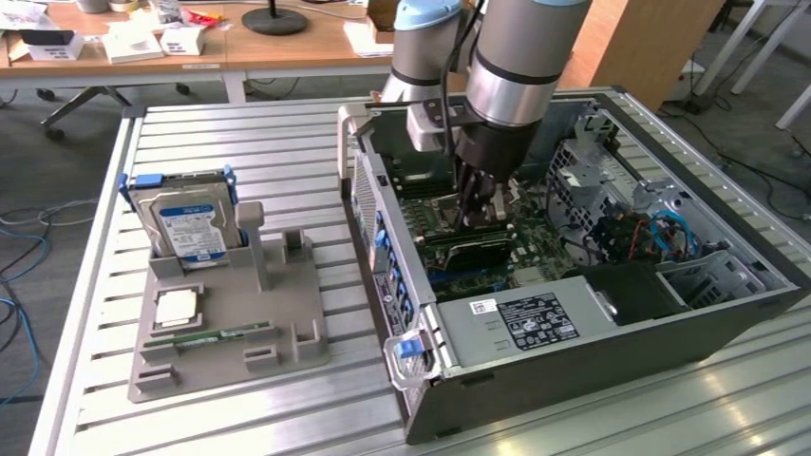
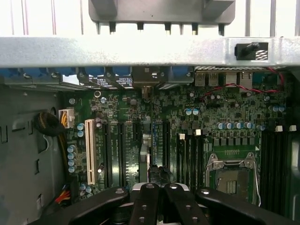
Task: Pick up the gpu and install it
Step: 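Press down on the gpu until it lock into place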
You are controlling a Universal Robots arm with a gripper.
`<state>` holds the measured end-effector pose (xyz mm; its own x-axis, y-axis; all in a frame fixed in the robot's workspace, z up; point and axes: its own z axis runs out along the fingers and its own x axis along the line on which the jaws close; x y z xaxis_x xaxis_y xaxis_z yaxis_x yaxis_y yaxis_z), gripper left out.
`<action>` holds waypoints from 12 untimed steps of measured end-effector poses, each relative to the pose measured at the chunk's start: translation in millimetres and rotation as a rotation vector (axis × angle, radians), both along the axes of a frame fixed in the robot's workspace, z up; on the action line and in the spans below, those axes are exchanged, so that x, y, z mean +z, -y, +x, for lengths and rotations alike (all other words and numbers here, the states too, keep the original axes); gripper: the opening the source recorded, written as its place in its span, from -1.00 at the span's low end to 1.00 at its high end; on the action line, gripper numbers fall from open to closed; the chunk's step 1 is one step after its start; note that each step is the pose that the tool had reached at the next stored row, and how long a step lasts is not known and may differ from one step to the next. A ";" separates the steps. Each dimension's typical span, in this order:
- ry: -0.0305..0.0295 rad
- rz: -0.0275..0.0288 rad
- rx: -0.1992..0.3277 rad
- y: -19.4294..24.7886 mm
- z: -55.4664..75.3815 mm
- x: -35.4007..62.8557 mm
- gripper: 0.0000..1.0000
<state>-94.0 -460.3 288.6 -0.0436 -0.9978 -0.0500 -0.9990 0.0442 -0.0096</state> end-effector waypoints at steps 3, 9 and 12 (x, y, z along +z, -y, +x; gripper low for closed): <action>-0.0002 -0.0003 0.000 0.0 0.0 -0.3 -0.79; -0.0002 -0.0004 0.000 0.0 0.0 -2.3 -0.79; -0.0002 -0.0003 0.000 0.0 0.0 -2.3 -0.79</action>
<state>-94.0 -460.4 286.3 -0.0436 -0.9978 -0.0497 -0.9990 0.0442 -0.0095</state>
